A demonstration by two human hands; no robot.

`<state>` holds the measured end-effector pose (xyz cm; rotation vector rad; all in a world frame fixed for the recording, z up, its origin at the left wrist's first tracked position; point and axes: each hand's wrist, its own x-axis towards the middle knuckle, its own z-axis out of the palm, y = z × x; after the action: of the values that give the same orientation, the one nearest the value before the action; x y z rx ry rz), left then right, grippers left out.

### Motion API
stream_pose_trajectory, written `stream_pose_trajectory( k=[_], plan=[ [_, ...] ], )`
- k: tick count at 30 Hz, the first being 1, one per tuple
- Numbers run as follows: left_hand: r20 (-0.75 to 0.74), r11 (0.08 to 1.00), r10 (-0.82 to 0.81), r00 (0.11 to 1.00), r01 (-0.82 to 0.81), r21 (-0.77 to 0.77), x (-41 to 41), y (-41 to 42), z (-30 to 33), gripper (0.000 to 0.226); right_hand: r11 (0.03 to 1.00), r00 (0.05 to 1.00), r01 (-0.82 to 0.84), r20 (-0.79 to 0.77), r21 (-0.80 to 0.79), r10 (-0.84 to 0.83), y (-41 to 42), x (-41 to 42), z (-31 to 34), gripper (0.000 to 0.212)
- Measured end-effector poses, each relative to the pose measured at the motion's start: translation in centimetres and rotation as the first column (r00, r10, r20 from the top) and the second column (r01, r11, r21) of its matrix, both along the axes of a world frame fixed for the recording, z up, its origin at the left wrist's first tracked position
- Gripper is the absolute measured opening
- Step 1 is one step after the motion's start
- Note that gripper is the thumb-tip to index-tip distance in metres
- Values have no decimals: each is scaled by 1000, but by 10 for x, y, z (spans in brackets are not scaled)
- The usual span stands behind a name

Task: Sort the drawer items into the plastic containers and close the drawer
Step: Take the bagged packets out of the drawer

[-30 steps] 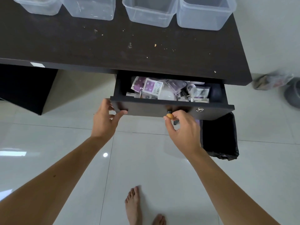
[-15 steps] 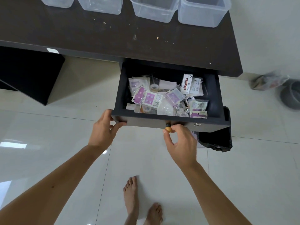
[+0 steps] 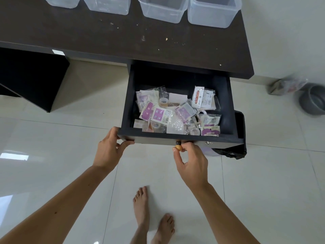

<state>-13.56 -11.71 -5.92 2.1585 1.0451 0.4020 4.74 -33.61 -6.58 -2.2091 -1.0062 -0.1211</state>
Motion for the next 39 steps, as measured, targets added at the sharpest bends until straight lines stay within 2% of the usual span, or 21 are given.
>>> stream_pose_trajectory(
  k=[10,17,19,21,23,25,29,31,34,37,39],
  plan=[
    [24,999,3,1000,-2,-49,-6,-3,-3,39,999,999,-11,-45,-48,9,-5,-3,3,22],
    [85,991,25,996,-14,-131,-12,-9,-5,23,999,999,6,-51,-35,-8,-4,-6,5,17],
    [89,991,22,996,-10,-136,-15,-11,-2,31,999,999,11,-52,-39,-13,-4,-6,5,18],
    [108,993,15,994,-2,-118,-20,-10,0,51,999,998,13,-53,-46,-16,-5,-6,4,20],
    [150,996,11,989,2,-89,-21,-8,4,60,999,999,13,-52,-49,-15,-5,-6,5,21],
    [198,999,7,980,1,-40,-18,-1,11,58,999,999,5,-50,-54,-8,-5,-7,7,21],
    [278,998,-53,959,40,53,-1,24,40,38,994,1000,-18,17,-104,20,-10,-6,17,15],
    [263,992,-114,958,95,84,9,37,54,29,996,995,-48,85,-80,55,-16,-4,29,12],
    [146,977,-200,969,186,105,25,46,70,49,993,985,-111,137,41,105,-11,7,60,11],
    [69,974,-206,976,199,105,49,44,82,56,979,979,-181,113,90,170,12,33,87,16],
    [64,963,-241,968,230,139,66,46,85,54,975,975,-218,43,37,217,31,56,97,23]
  ],
)
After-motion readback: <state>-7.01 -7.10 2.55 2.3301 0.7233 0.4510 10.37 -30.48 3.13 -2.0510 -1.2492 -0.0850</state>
